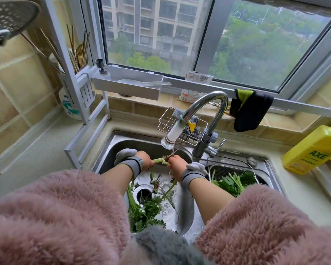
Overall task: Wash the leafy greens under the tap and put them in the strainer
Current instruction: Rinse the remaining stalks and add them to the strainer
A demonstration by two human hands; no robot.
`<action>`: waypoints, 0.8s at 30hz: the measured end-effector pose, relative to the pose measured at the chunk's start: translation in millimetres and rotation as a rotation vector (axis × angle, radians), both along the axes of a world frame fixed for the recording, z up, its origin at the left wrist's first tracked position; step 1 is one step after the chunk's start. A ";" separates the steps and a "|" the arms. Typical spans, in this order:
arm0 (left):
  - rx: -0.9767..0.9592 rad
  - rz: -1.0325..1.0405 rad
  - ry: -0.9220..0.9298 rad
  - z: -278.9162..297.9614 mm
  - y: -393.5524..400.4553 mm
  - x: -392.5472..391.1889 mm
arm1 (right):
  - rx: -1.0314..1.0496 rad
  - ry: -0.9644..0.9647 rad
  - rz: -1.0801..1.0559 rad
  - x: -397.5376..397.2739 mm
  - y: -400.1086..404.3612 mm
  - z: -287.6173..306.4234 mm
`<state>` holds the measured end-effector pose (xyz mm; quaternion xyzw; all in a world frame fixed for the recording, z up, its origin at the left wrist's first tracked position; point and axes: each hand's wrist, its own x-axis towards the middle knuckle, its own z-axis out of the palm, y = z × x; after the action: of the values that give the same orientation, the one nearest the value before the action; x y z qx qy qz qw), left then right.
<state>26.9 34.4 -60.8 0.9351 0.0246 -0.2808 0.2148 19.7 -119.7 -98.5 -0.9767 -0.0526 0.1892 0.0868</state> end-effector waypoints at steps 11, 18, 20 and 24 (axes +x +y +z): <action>-0.226 0.185 0.001 -7.0 10.3 2.7 | 1.055 0.194 -0.535 -6.1 -5.8 2.3; -0.345 0.292 0.024 -16.3 13.9 2.7 | 1.240 0.153 -0.601 -3.2 -4.2 10.9; -0.383 0.327 0.038 -18.4 14.3 4.3 | 1.225 0.135 -0.631 -0.1 -2.4 13.0; -0.468 0.389 0.060 -20.9 11.4 3.1 | 1.202 0.110 -0.692 9.9 5.4 15.7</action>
<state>30.0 45.9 -81.7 0.8293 0.1443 -0.2598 0.4732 29.7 -114.4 -82.8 -0.7088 0.1705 0.1379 0.6705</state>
